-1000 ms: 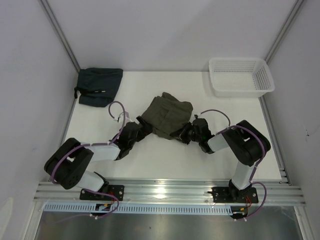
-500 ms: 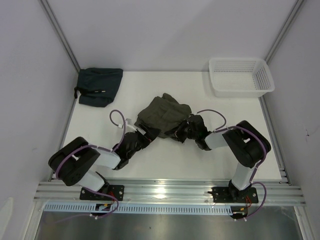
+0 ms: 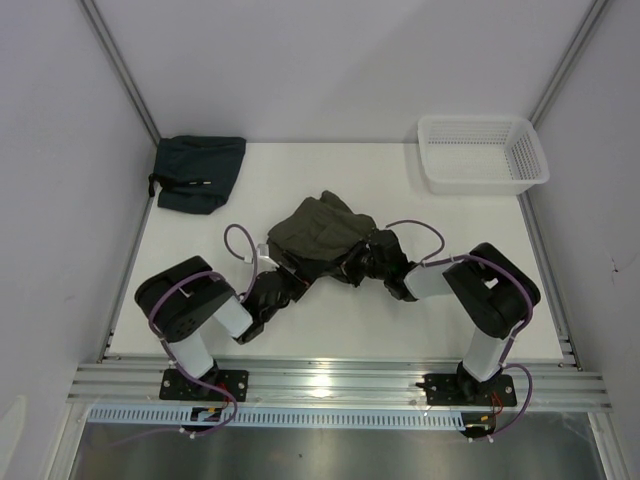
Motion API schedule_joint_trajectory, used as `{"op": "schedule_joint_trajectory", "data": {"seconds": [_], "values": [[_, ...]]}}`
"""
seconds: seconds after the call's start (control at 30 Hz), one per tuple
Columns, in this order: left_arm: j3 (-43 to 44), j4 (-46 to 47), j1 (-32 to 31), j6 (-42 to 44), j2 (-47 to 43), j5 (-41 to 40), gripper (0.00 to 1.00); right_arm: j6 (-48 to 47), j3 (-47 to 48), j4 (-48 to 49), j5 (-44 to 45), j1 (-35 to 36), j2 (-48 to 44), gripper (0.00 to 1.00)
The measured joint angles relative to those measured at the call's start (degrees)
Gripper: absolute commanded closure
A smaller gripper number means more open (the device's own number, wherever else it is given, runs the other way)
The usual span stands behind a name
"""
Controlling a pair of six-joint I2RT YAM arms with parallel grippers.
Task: Fold and stack the shorts
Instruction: Neatly place the folded shorts to the corner
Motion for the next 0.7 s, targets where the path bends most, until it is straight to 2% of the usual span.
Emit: {"op": "schedule_joint_trajectory", "data": {"seconds": [0.27, 0.7], "values": [[2.34, 5.22, 0.7, -3.96, 5.66, -0.61, 0.01, 0.0, -0.02, -1.99, 0.55, 0.17, -1.66, 1.0], [5.97, 8.61, 5.33, -5.95, 10.6, 0.79, 0.01, 1.09, -3.96, -1.05, 0.63, 0.79, -3.65, 1.0]]}}
